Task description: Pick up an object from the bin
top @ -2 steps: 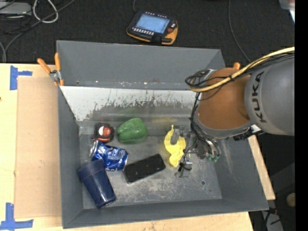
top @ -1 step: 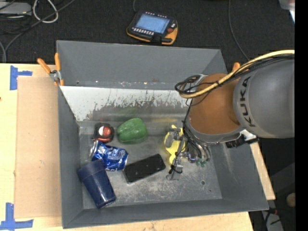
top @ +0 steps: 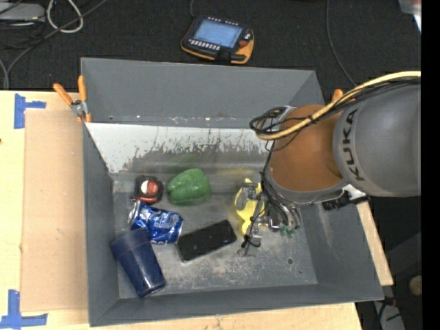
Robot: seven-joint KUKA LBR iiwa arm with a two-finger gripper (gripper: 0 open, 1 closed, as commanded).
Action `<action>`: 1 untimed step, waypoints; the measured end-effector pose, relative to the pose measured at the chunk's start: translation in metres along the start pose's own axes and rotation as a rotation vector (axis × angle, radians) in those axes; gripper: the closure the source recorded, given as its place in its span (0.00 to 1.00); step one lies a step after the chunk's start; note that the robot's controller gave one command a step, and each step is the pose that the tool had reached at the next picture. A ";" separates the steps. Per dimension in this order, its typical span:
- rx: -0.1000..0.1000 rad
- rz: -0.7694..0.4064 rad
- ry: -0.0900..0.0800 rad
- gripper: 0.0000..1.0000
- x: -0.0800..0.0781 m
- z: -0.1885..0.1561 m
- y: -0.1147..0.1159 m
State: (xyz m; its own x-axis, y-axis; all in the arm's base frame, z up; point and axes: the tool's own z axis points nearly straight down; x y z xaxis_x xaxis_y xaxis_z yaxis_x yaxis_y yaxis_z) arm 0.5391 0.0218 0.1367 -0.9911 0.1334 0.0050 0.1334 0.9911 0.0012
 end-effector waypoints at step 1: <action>-0.001 -0.032 -0.004 0.00 -0.082 -0.016 0.007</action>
Offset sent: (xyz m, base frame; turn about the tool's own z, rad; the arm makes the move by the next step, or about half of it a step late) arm 0.0165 -0.0223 0.0007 0.0066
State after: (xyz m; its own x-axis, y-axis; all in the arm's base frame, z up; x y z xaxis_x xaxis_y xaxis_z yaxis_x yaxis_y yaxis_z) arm 0.6216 0.0177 0.1523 -0.9948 0.1016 0.0013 0.1016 0.9948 0.0020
